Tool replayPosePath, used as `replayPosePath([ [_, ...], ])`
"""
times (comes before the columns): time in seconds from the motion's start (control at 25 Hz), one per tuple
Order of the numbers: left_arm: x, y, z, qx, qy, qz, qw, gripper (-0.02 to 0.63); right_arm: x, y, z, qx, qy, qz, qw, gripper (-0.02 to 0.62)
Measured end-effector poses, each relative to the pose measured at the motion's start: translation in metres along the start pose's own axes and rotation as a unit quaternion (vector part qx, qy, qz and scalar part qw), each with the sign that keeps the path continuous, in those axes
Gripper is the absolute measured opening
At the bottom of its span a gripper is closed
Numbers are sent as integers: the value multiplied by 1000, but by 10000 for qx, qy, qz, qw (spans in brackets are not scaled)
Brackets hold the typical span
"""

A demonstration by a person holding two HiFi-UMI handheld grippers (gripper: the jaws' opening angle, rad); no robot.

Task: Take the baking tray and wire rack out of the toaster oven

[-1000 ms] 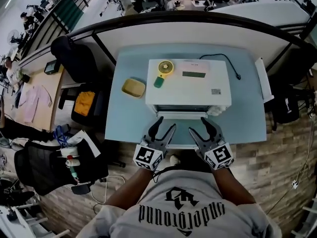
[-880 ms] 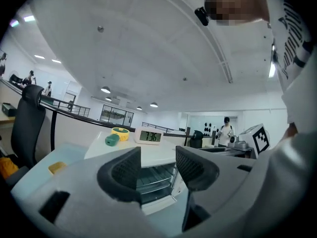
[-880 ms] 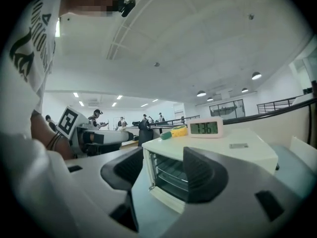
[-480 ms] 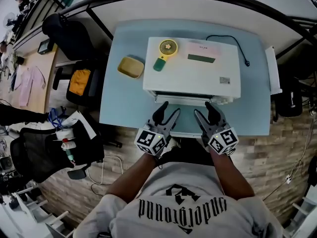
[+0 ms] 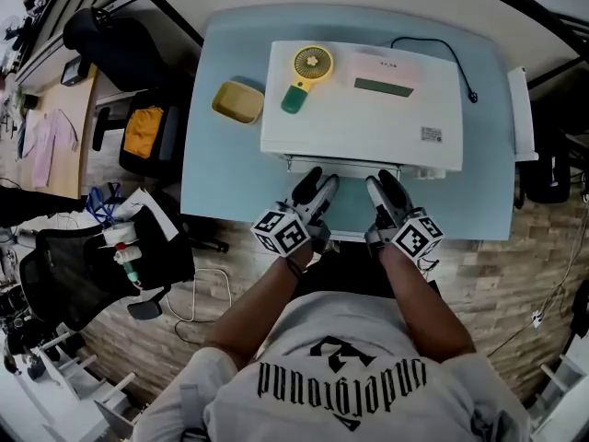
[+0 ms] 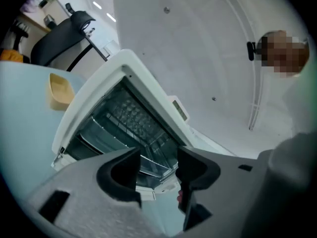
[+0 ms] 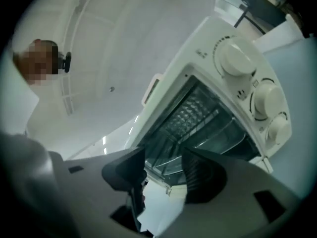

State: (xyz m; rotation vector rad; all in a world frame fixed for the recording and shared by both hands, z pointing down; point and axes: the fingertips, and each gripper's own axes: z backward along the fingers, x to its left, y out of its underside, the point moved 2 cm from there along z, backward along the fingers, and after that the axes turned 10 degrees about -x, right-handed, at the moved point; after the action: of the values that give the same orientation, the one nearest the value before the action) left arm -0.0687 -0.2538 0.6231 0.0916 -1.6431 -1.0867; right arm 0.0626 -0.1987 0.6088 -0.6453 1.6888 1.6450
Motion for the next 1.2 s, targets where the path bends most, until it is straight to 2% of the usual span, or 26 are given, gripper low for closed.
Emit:
replayPosePath([
  [0.12, 15, 6, -9, -129, -148, 560, 9982, 244, -18, 4, -7, -155, 187, -475, 9986, 218],
  [0.24, 29, 7, -18, -289, -309, 959, 9945, 245, -37, 9, -12, -327, 376, -933, 9944, 215],
  [0.4, 46, 11, -31, -405, -414, 1382, 9887, 245, -41, 6, -29, -636, 116, -1400, 9880, 212],
  [0.6, 57, 18, -50, -474, -373, 1918, 9796, 249, -52, 3, -46, -790, 175, -1749, 9813, 204],
  [0.84, 55, 14, -71, -566, -286, 2276, 9717, 249, -58, 6, -62, -703, 141, -1897, 9792, 195],
  [0.96, 60, 14, -77, -569, -334, 2259, 9719, 241, -59, 2, -72, -698, 49, -1887, 9795, 192],
  [1.08, 63, 13, -82, -613, -332, 2304, 9706, 206, -62, -1, -82, -680, 19, -1886, 9797, 176],
  [1.2, 65, 11, -85, -626, -317, 2231, 9723, 160, -67, 1, -84, -642, 162, -1948, 9786, 148],
])
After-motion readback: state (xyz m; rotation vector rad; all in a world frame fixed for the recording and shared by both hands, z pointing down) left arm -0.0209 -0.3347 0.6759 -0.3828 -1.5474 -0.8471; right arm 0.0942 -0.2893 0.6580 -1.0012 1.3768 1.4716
